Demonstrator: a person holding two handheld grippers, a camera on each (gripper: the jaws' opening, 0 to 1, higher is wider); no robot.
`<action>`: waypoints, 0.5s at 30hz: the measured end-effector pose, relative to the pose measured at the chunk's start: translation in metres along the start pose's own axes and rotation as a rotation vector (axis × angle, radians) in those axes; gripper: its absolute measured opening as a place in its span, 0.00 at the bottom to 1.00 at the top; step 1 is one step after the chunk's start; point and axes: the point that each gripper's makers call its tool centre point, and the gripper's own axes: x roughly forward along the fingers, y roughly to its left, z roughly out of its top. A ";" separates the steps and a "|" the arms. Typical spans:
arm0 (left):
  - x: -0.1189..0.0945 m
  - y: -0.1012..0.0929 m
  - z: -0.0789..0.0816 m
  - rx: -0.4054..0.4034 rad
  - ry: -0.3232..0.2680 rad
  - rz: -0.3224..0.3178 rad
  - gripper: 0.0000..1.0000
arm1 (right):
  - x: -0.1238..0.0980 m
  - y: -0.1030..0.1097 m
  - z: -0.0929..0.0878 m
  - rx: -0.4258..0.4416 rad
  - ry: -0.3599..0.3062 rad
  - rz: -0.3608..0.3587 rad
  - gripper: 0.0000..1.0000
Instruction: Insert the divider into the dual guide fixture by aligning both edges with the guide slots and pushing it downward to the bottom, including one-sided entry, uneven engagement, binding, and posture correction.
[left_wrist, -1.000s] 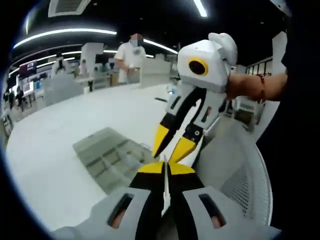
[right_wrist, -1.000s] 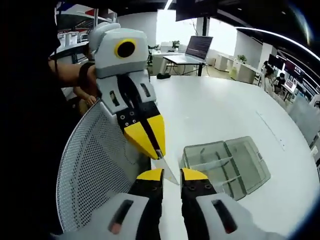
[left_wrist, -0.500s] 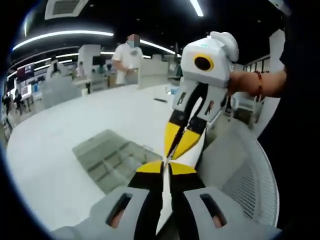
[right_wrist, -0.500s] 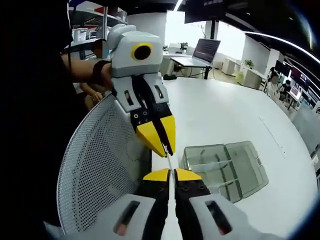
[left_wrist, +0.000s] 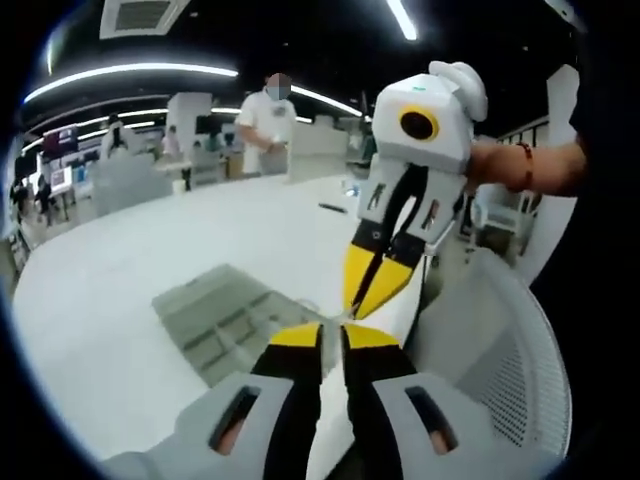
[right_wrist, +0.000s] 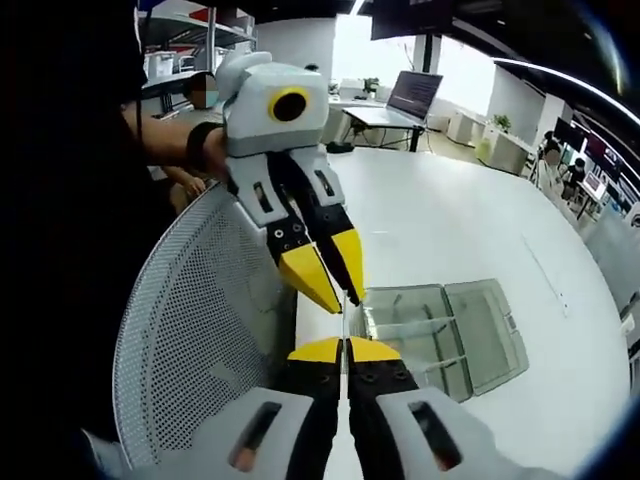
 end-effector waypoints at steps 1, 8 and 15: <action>0.000 0.001 0.000 -0.005 -0.001 -0.001 0.07 | 0.000 -0.002 0.000 0.001 0.005 -0.004 0.00; -0.004 0.008 -0.004 -0.031 0.000 0.016 0.10 | 0.000 -0.012 -0.006 0.010 0.033 -0.015 0.00; -0.007 0.016 -0.007 -0.053 -0.001 0.037 0.16 | 0.001 -0.024 -0.009 0.041 0.061 -0.015 0.00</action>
